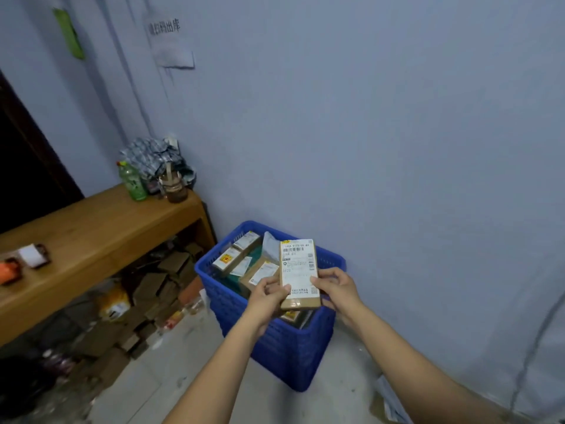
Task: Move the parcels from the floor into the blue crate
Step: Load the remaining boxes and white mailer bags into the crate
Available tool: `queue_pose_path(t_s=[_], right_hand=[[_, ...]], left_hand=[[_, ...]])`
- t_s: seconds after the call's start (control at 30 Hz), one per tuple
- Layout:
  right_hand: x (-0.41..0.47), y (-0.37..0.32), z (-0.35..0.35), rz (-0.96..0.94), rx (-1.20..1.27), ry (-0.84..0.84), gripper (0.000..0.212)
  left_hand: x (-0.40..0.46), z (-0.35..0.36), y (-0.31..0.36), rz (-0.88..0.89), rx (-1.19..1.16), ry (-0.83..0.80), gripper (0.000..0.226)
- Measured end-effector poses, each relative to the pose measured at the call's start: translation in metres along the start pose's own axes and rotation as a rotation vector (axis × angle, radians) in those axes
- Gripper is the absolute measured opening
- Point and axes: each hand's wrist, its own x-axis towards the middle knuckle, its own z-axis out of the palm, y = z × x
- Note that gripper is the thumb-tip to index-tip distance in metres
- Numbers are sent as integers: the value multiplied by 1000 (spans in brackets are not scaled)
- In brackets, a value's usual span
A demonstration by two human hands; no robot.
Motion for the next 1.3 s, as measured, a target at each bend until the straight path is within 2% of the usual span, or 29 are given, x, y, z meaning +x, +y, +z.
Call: queue_pose_path(t_s=[0.27, 0.47, 0.6, 0.87, 1.0, 1.2, 1.3], right_hand=[[59, -7, 92, 28, -3, -79, 31], [139, 9, 142, 78, -31, -128, 34], [210, 34, 178, 175, 9, -142, 36], [306, 65, 227, 301, 15, 33, 34], [349, 80, 240, 356, 27, 98, 38], [415, 132, 264, 418, -62, 283, 52], [434, 152, 289, 454, -110, 376, 42]], left_hand=[[68, -86, 35, -46, -23, 11, 37], [151, -131, 37, -87, 6, 59, 25], [223, -164, 33, -165, 30, 142, 28], [333, -197, 43, -327, 90, 132, 27], [389, -209, 45, -411, 94, 94, 35], [471, -236, 27, -687, 59, -13, 31], [514, -256, 11, -851, 48, 9, 40]])
